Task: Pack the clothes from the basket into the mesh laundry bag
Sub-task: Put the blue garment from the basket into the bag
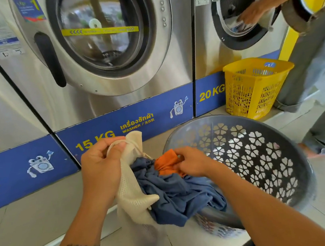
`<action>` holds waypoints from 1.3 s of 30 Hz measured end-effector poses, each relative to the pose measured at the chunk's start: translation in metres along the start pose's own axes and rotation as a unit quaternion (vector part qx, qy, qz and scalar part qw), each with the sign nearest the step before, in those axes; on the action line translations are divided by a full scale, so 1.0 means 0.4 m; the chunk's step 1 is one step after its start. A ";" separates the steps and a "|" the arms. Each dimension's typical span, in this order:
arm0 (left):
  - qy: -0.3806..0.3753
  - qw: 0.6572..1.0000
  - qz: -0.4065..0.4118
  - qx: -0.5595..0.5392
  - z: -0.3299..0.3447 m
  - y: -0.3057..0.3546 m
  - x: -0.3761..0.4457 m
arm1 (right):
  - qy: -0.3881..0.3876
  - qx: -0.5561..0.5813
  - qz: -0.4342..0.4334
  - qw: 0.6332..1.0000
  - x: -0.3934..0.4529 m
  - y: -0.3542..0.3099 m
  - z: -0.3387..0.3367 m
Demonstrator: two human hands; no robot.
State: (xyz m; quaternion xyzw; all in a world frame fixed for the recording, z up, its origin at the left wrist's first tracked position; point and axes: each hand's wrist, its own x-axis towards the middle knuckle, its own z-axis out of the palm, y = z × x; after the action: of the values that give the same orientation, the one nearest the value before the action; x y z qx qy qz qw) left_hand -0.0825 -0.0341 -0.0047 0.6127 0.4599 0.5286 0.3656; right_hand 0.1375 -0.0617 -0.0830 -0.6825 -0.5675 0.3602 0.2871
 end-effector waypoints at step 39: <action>-0.007 0.998 0.048 0.042 0.010 -0.012 0.021 | 0.054 0.179 -0.161 0.969 -0.089 -0.157 0.116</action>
State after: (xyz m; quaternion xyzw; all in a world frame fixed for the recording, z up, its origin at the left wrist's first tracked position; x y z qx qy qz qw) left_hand -0.0793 -0.0243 -0.0072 0.6528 0.4495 0.5210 0.3169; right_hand 0.0605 -0.0856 -0.0535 -0.5377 -0.5802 0.3676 0.4890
